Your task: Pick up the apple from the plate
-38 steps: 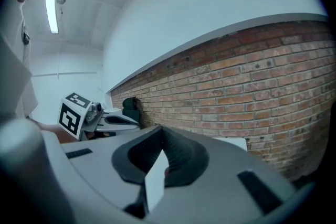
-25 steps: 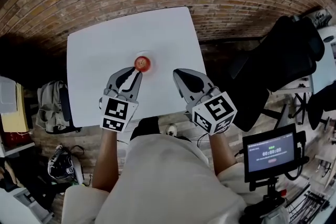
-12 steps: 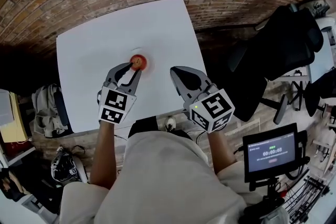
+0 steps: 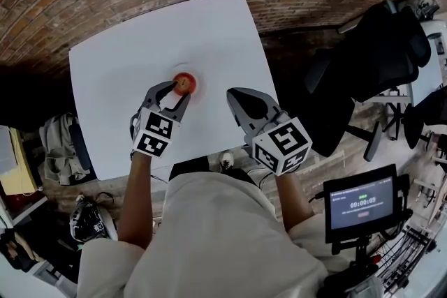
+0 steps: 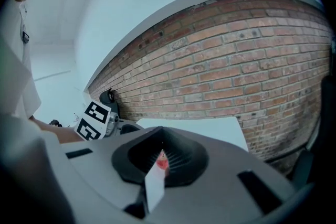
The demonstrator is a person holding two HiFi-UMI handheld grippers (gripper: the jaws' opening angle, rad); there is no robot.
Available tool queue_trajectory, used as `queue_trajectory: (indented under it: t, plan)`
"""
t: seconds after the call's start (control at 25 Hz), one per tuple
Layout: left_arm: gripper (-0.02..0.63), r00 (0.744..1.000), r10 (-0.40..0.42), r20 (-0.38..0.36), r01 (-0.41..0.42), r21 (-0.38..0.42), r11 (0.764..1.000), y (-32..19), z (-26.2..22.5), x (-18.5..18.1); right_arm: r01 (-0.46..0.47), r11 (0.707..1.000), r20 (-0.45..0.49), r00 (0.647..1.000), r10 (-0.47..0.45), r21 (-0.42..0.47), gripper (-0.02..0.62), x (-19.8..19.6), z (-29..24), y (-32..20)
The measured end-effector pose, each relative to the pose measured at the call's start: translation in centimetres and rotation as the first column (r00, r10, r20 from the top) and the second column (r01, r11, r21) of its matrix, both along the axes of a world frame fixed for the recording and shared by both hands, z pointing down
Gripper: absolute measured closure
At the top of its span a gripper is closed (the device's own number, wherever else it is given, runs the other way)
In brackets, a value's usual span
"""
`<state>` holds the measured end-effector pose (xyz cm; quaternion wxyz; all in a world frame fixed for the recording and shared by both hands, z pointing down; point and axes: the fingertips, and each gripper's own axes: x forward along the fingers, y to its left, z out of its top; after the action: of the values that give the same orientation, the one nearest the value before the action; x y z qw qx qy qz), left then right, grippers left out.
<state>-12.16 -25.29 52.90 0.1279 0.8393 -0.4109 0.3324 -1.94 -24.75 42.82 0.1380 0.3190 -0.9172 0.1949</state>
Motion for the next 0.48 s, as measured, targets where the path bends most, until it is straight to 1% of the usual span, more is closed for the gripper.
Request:
queue_trajectory:
  t: [0.16, 0.4, 0.48]
  plan:
    - [0.448, 1.000, 0.016, 0.007, -0.016, -0.036, 0.999, -0.2, 1.0, -0.4, -0.006, 1.000, 0.000, 1.000, 0.006, -0.029, 0.594, -0.4, 0.6, -0.1]
    - [0.402, 0.998, 0.052, 0.036, -0.049, -0.090, 0.995, -0.4, 3.1, -0.7, -0.003, 0.998, -0.011, 1.000, 0.003, -0.060, 0.594, -1.0, 1.7, -0.1]
    - [0.387, 0.997, 0.067, 0.030, -0.063, -0.114, 0.992, -0.5, 3.9, -0.7, 0.001, 0.998, -0.015, 1.000, -0.002, -0.068, 0.594, -1.3, 2.0, -0.2]
